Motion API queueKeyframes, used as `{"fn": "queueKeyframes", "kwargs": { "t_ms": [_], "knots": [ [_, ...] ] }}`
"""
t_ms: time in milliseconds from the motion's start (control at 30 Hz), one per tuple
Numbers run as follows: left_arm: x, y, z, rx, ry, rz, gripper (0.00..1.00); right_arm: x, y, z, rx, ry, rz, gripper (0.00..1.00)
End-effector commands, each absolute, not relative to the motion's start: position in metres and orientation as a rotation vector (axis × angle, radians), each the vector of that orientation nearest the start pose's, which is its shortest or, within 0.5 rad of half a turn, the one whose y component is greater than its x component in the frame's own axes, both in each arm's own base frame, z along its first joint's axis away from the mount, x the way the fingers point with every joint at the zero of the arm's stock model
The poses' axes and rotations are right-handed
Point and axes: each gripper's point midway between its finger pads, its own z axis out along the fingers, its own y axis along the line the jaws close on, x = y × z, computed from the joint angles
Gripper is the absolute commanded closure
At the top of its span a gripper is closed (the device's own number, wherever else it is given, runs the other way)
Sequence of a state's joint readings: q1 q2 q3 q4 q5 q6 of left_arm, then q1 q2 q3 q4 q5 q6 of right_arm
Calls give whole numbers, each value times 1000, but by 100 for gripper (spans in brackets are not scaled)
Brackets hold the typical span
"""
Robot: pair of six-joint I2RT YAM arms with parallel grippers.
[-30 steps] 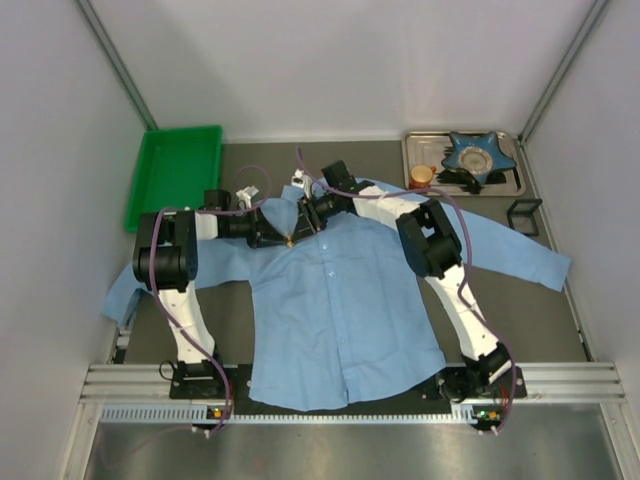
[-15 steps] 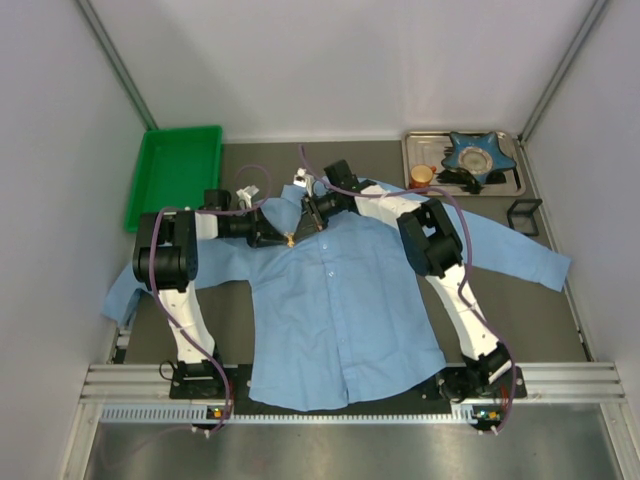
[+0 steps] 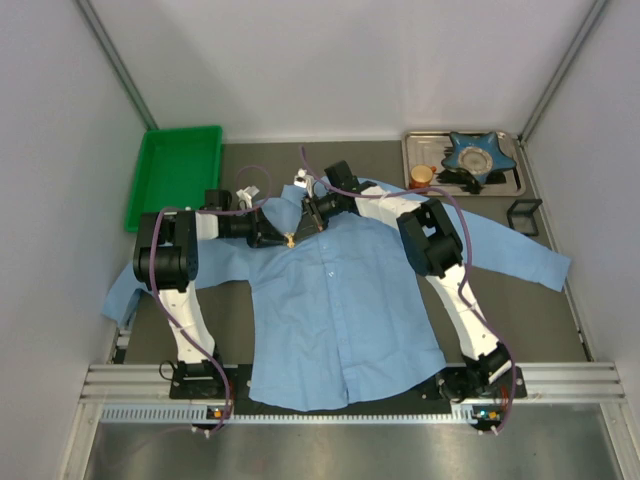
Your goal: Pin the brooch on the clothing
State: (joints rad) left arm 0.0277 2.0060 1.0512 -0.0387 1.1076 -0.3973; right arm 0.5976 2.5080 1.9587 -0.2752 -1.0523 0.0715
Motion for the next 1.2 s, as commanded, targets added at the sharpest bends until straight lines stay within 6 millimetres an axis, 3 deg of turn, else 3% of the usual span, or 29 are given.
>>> {"fn": "queueKeyframes", "kwargs": {
  "t_ms": [0, 300, 600, 700, 933, 1167],
  "knots": [
    [376, -156, 60, -49, 2360, -1569, 88, 370, 442, 79, -1169, 1984, 1542, 100],
    [374, -151, 57, -31, 2380, -1486, 59, 368, 439, 77, -1175, 1984, 1535, 100],
    [375, -151, 61, -8, 2353, -1465, 56, 366, 439, 79, -1187, 1968, 1540, 100],
    [376, -149, 72, 31, 2316, -1432, 54, 368, 440, 77, -1183, 1973, 1530, 100],
    [379, -139, 103, 238, 2198, -1217, 51, 377, 440, 67, -1147, 2017, 1471, 100],
    [374, -128, 114, 444, 2129, -1031, 53, 384, 443, 61, -1102, 2068, 1439, 100]
  ]
}}
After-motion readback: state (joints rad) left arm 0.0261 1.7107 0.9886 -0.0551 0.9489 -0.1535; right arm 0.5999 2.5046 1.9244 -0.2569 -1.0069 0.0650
